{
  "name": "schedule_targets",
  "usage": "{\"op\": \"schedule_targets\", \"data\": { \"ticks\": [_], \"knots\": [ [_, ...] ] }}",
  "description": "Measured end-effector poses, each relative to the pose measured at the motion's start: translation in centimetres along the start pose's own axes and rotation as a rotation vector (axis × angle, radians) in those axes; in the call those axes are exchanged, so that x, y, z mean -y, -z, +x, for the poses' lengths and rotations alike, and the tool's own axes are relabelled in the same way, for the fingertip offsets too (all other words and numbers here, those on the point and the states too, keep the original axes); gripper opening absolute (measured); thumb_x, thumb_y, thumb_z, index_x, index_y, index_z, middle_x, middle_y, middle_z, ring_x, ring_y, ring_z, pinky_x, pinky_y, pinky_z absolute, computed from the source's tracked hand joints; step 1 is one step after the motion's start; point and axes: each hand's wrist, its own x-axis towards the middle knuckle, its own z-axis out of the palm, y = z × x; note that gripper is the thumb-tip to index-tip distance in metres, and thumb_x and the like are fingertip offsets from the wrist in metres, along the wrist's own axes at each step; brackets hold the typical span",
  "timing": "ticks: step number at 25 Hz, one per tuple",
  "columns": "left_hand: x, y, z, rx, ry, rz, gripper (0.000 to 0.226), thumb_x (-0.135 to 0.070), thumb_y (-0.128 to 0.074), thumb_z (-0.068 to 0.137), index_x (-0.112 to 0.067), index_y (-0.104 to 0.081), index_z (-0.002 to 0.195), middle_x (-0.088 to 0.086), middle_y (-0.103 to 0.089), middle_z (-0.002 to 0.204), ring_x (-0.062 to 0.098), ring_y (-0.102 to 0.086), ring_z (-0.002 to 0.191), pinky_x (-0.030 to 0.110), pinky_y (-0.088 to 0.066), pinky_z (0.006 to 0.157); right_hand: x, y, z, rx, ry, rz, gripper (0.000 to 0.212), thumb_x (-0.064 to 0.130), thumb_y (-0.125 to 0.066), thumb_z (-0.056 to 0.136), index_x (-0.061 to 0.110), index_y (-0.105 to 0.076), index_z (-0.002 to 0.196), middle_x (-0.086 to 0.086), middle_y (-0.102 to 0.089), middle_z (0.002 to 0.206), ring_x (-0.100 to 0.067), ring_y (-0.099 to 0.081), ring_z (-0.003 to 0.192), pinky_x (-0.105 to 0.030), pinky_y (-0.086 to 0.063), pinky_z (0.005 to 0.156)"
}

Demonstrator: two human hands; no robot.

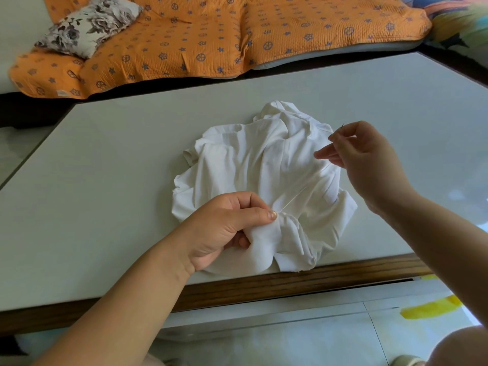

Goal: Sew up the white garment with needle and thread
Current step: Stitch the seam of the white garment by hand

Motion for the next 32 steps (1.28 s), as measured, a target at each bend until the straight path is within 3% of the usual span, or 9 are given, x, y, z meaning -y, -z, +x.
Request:
{"op": "schedule_targets", "data": {
  "ticks": [2, 4, 6, 10, 16, 20, 26, 30, 32],
  "knots": [
    [0.0, 0.1, -0.1, 0.008, 0.000, 0.010, 0.011, -0.023, -0.070, 0.068, -0.017, -0.062, 0.069, -0.006, -0.054, 0.057, 0.004, -0.049, 0.051, 0.014, -0.039, 0.046, -0.4, 0.1, 0.2, -0.001, 0.059, -0.133, 0.015, 0.021, -0.047, 0.101, 0.027, -0.053, 0.089, 0.012, -0.073, 0.075, -0.007, -0.069, 0.091, -0.028, -0.051, 0.089],
    [0.0, 0.1, -0.1, 0.013, 0.000, 0.026, 0.011, -0.023, -0.071, 0.069, -0.016, -0.062, 0.069, -0.006, -0.054, 0.058, 0.005, -0.049, 0.052, 0.014, -0.039, 0.047, -0.5, 0.2, 0.4, 0.007, 0.090, -0.214, 0.013, 0.021, -0.046, 0.101, 0.025, -0.054, 0.092, 0.015, -0.071, 0.078, -0.010, -0.066, 0.084, -0.014, -0.045, 0.069],
    [0.1, 0.2, -0.1, 0.014, 0.003, 0.035, 0.010, -0.022, -0.070, 0.070, -0.016, -0.062, 0.069, -0.006, -0.054, 0.058, 0.005, -0.048, 0.052, 0.015, -0.039, 0.047, -0.6, 0.4, 0.4, 0.013, 0.097, -0.273, 0.011, 0.021, -0.046, 0.101, 0.023, -0.055, 0.095, 0.015, -0.072, 0.082, -0.021, -0.059, 0.068, -0.012, -0.038, 0.050],
    [0.0, 0.1, -0.1, 0.015, 0.005, 0.031, 0.011, -0.023, -0.070, 0.068, -0.016, -0.062, 0.070, -0.006, -0.054, 0.057, 0.004, -0.049, 0.051, 0.014, -0.039, 0.047, -0.9, 0.6, 0.6, 0.010, 0.105, -0.323, 0.011, 0.021, -0.045, 0.101, 0.020, -0.056, 0.098, 0.013, -0.073, 0.084, -0.032, -0.055, 0.066, -0.014, -0.035, 0.043],
    [0.0, 0.2, 0.0, 0.015, 0.004, 0.035, 0.010, -0.021, -0.071, 0.071, -0.016, -0.063, 0.070, -0.006, -0.055, 0.058, 0.004, -0.050, 0.052, 0.014, -0.039, 0.047, -1.5, 0.9, 1.0, -0.019, 0.142, -0.344, 0.010, 0.020, -0.045, 0.101, 0.021, -0.055, 0.097, 0.010, -0.072, 0.085, 0.005, -0.053, 0.053, -0.007, -0.036, 0.048],
    [0.1, 0.4, -0.1, 0.012, -0.002, 0.041, 0.010, -0.023, -0.072, 0.070, -0.016, -0.064, 0.071, -0.005, -0.056, 0.060, 0.006, -0.050, 0.054, 0.015, -0.040, 0.048, 0.3, 0.4, -0.3, 0.060, 0.082, -0.292, 0.013, 0.019, -0.047, 0.099, 0.020, -0.058, 0.091, 0.008, -0.073, 0.076, -0.001, -0.060, 0.055, -0.018, -0.046, 0.054],
    [0.2, 0.6, 0.2, -0.038, -0.032, 0.072, 0.016, -0.032, -0.075, 0.063, -0.020, -0.070, 0.073, -0.005, -0.061, 0.065, 0.008, -0.052, 0.059, 0.018, -0.043, 0.054, 3.6, -0.9, -6.8, 0.510, -0.057, -0.130, 0.012, 0.015, -0.055, 0.097, 0.014, -0.062, 0.088, 0.004, -0.074, 0.075, -0.015, -0.064, 0.043, -0.024, -0.045, 0.043],
    [0.3, 0.5, 0.3, -0.077, -0.054, 0.103, 0.017, -0.033, -0.076, 0.062, -0.021, -0.072, 0.073, -0.006, -0.061, 0.065, 0.008, -0.051, 0.059, 0.017, -0.043, 0.051, 2.9, -1.3, -7.5, 0.478, -0.057, -0.147, 0.012, 0.013, -0.057, 0.096, 0.015, -0.062, 0.085, -0.001, -0.074, 0.068, -0.015, -0.073, 0.062, -0.033, -0.060, 0.071],
    [0.4, 0.5, 0.4, -0.114, -0.084, 0.143, 0.013, -0.029, -0.076, 0.067, -0.019, -0.072, 0.074, -0.007, -0.061, 0.062, 0.006, -0.050, 0.057, 0.016, -0.042, 0.049, 2.5, -1.0, -7.2, 0.465, -0.062, -0.197, 0.013, 0.014, -0.056, 0.097, 0.017, -0.062, 0.086, 0.001, -0.075, 0.067, -0.012, -0.073, 0.063, -0.031, -0.059, 0.074]
  ]
}}
